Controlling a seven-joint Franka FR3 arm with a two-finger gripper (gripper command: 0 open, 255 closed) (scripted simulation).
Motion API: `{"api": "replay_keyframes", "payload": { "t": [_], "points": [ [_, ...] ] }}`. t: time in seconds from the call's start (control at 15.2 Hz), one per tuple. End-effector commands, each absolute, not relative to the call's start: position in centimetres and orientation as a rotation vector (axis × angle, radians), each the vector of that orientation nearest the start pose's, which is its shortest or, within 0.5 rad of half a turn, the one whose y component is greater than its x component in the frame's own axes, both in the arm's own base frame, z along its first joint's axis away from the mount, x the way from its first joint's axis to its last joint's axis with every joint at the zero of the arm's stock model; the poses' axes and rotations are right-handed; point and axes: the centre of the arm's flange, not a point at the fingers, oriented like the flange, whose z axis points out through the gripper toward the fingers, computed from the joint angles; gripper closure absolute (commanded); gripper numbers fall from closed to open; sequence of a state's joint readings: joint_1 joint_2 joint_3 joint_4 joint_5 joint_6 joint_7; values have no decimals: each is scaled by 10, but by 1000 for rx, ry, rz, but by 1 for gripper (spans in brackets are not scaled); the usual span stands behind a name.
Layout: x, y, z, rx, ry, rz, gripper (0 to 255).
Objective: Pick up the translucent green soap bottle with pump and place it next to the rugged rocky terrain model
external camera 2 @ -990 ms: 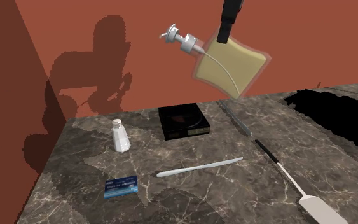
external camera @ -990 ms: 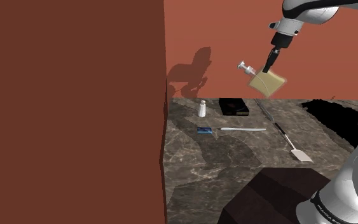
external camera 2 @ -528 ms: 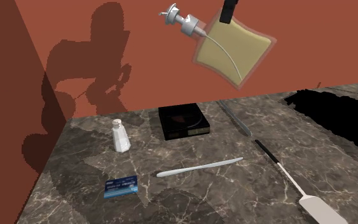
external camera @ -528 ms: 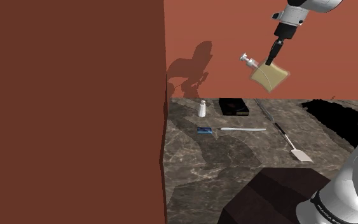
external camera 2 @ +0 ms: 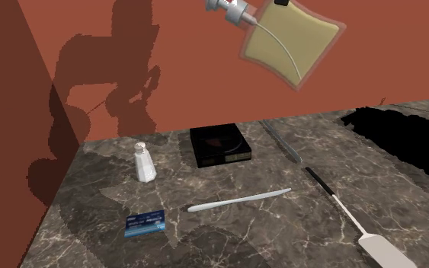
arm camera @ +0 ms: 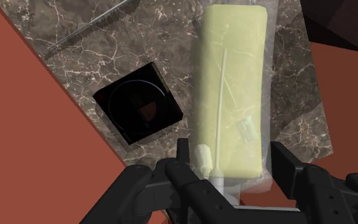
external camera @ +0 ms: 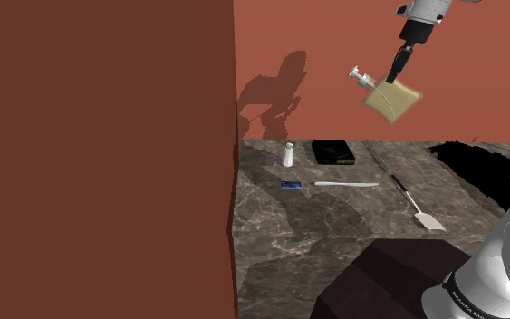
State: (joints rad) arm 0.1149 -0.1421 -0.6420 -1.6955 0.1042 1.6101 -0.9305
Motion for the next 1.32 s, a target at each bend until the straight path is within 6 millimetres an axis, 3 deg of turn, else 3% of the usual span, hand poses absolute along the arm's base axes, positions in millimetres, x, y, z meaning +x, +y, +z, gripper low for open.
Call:
{"api": "replay_keyframes", "payload": {
  "t": [0.0, 0.86, 0.92, 1.25],
  "points": [
    [432, -293, 631, -2950, -605, -222, 255],
    [337, -435, 633, -2950, -605, -222, 255],
    [325, -453, 633, -2950, -605, -222, 255],
    [325, -453, 607, -2950, -605, -222, 255]
  ]
}}
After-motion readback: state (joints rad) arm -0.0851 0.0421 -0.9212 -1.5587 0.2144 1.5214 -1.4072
